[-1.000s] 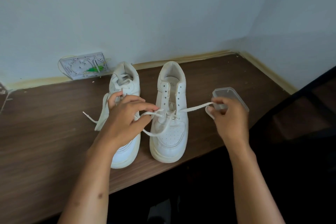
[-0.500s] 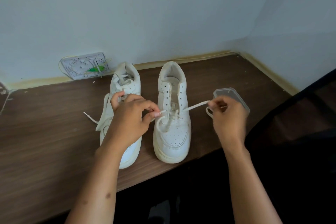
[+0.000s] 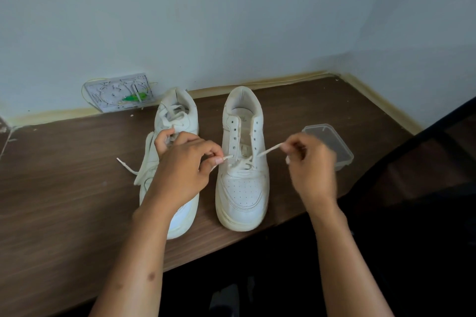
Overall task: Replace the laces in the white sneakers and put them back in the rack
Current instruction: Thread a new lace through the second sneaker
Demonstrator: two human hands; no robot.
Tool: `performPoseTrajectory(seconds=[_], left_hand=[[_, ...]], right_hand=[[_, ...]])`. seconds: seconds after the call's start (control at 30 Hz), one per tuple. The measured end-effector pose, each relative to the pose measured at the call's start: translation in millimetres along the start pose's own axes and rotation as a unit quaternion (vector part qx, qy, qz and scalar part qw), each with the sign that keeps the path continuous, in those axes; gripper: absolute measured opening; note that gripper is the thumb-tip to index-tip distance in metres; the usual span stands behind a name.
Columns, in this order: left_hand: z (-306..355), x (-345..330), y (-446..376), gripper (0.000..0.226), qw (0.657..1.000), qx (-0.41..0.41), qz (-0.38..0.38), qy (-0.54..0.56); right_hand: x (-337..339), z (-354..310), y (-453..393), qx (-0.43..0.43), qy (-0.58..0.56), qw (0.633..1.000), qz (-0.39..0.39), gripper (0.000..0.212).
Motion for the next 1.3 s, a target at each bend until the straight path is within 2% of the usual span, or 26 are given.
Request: performPoseTrajectory(seconds=[0.07, 0.1, 0.2, 0.27, 0.33, 0.4, 0.47, 0.53, 0.63, 0.73, 0.8, 0.87, 0.93, 1.0, 1.07, 1.13, 1.17, 1.23, 1.3], left_hand=[[0.0, 0.1, 0.0, 0.015, 1.000, -0.002, 0.002, -0.009], [0.3, -0.1, 0.2, 0.015, 1.000, -0.003, 0.002, -0.013], [2.2, -0.2, 0.7, 0.018, 1.000, 0.002, -0.005, -0.012], [4.4, 2.0, 0.6, 0.021, 1.000, 0.013, -0.019, 0.002], [7.0, 6.1, 1.4, 0.020, 0.998, 0.023, -0.044, 0.025], [12.0, 15.3, 1.6, 0.013, 0.992, 0.037, -0.073, 0.100], [21.7, 31.8, 1.9, 0.014, 0.962, 0.062, -0.097, 0.250], [33.6, 49.8, 3.5, 0.019, 0.918, 0.065, -0.102, 0.377], [50.4, 62.8, 4.8, 0.021, 0.888, 0.021, -0.092, 0.450], [58.7, 59.0, 4.2, 0.021, 0.880, 0.018, -0.064, 0.470], [57.6, 55.8, 2.5, 0.019, 0.879, 0.034, -0.022, 0.475], [48.0, 53.7, 0.5, 0.017, 0.880, 0.065, 0.053, 0.467], [30.8, 51.9, -0.3, 0.015, 0.878, 0.119, 0.132, 0.444], [11.0, 46.4, 2.2, 0.020, 0.894, 0.182, 0.154, 0.380], [-6.2, 37.3, 6.6, 0.021, 0.929, 0.210, 0.139, 0.271], [-8.1, 37.3, 8.3, 0.014, 0.962, 0.168, 0.148, 0.158], [-3.1, 39.0, 6.7, 0.018, 0.971, 0.129, 0.154, 0.127], [13.9, 39.4, 1.7, 0.026, 0.979, 0.037, 0.149, 0.130], [34.5, 35.1, -1.8, 0.029, 0.980, -0.035, 0.107, 0.167]], right_hand=[[18.9, 7.8, -3.4, -0.055, -0.017, 0.996, 0.072, 0.015], [23.3, 10.3, -3.2, -0.068, -0.020, 0.994, 0.079, 0.014], [18.9, 7.6, -1.8, -0.041, -0.004, 0.998, 0.038, 0.003], [8.9, 3.4, -0.7, -0.006, -0.001, 1.000, -0.001, 0.017], [1.5, -3.5, 0.6, 0.009, -0.029, 0.999, -0.026, 0.023], [-2.0, -9.6, 2.6, 0.014, -0.058, 0.997, -0.041, 0.017], [-4.2, -13.9, 3.4, -0.019, -0.143, 0.985, -0.090, 0.005], [-5.7, -20.9, 6.0, -0.076, -0.286, 0.934, -0.202, 0.008], [-10.8, -39.4, 19.0, -0.105, -0.402, 0.824, -0.385, 0.028], [-16.7, -55.3, 30.3, -0.106, -0.467, 0.747, -0.461, 0.034], [-18.5, -58.3, 33.8, -0.092, -0.471, 0.726, -0.492, 0.026], [-15.1, -53.2, 30.5, -0.094, -0.452, 0.744, -0.483, 0.019], [-5.9, -40.1, 20.9, -0.116, -0.429, 0.788, -0.426, 0.014], [6.1, -26.6, 11.3, -0.136, -0.418, 0.823, -0.359, 0.016], [14.1, -17.5, 6.2, -0.150, -0.412, 0.842, -0.316, 0.019], [15.7, -15.8, 5.8, -0.152, -0.402, 0.850, -0.305, 0.020], [14.0, -16.5, 6.5, -0.146, -0.396, 0.853, -0.306, 0.021], [9.3, -21.3, 8.3, -0.134, -0.388, 0.855, -0.316, 0.023], [3.4, -25.9, 10.1, -0.123, -0.386, 0.852, -0.330, 0.023]])
Point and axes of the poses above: each hand's wrist, its own y-axis away from the middle knuckle, its own x-axis out of the back of the hand, z = x × y, the point moved 3 cm from there along -y, towards the middle knuckle, and after that the axes turned 3 degrees about -y, right-handed, at the moved point
